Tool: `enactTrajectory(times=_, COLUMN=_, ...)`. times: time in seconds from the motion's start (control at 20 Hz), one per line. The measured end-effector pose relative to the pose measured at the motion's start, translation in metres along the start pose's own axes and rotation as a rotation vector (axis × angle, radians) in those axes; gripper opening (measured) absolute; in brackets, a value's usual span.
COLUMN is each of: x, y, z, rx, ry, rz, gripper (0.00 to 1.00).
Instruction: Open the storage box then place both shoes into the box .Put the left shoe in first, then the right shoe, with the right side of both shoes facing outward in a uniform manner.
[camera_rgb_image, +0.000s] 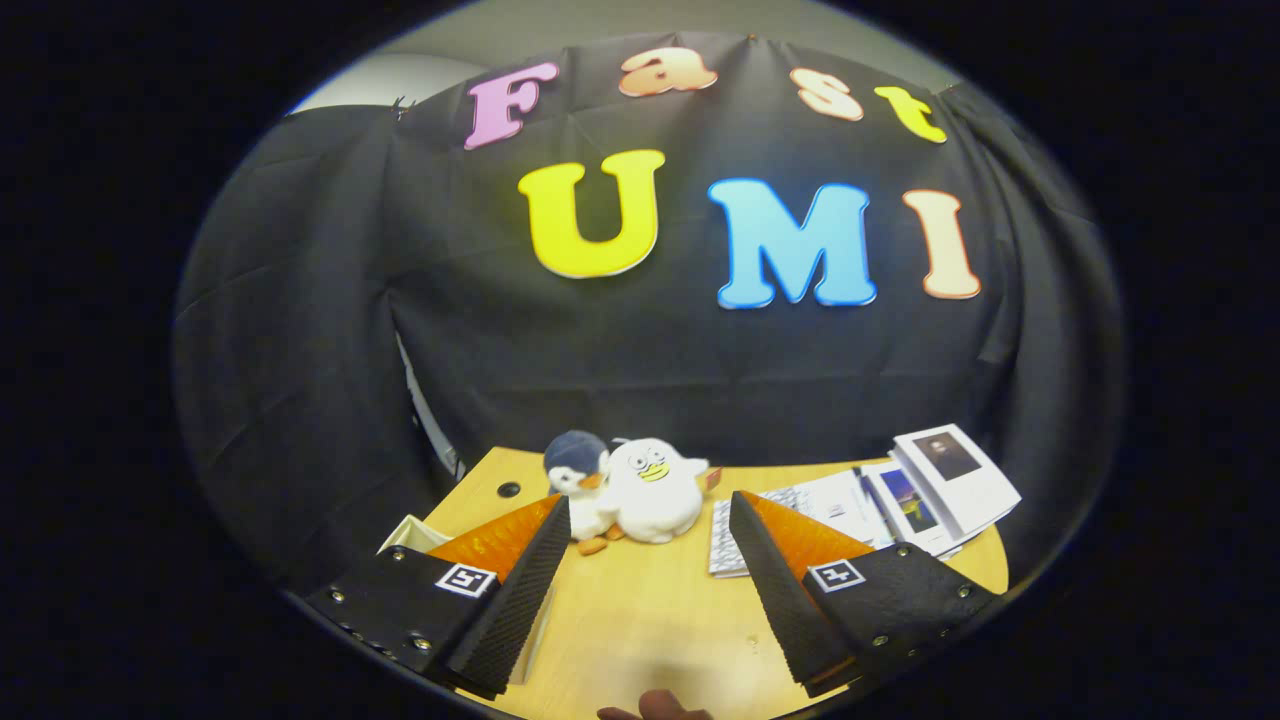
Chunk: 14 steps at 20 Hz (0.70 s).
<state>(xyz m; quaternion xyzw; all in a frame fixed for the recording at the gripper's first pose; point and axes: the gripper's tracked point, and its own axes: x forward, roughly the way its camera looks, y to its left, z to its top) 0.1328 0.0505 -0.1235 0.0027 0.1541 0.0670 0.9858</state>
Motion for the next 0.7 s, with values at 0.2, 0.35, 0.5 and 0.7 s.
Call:
enactTrajectory(times=0.2, x=-0.026, y=-0.035, z=0.041, rx=0.018, ry=-0.138, rz=-0.076, gripper=0.98)
enactTrajectory(times=0.35, x=-0.043, y=-0.047, z=0.063, rx=0.051, ry=-0.196, rz=-0.098, gripper=0.97)
enactTrajectory(times=0.5, x=-0.048, y=-0.053, z=0.077, rx=0.033, ry=-0.222, rz=-0.109, gripper=0.98)
enactTrajectory(times=0.7, x=-0.052, y=-0.056, z=0.086, rx=0.045, ry=-0.248, rz=-0.132, gripper=0.98)
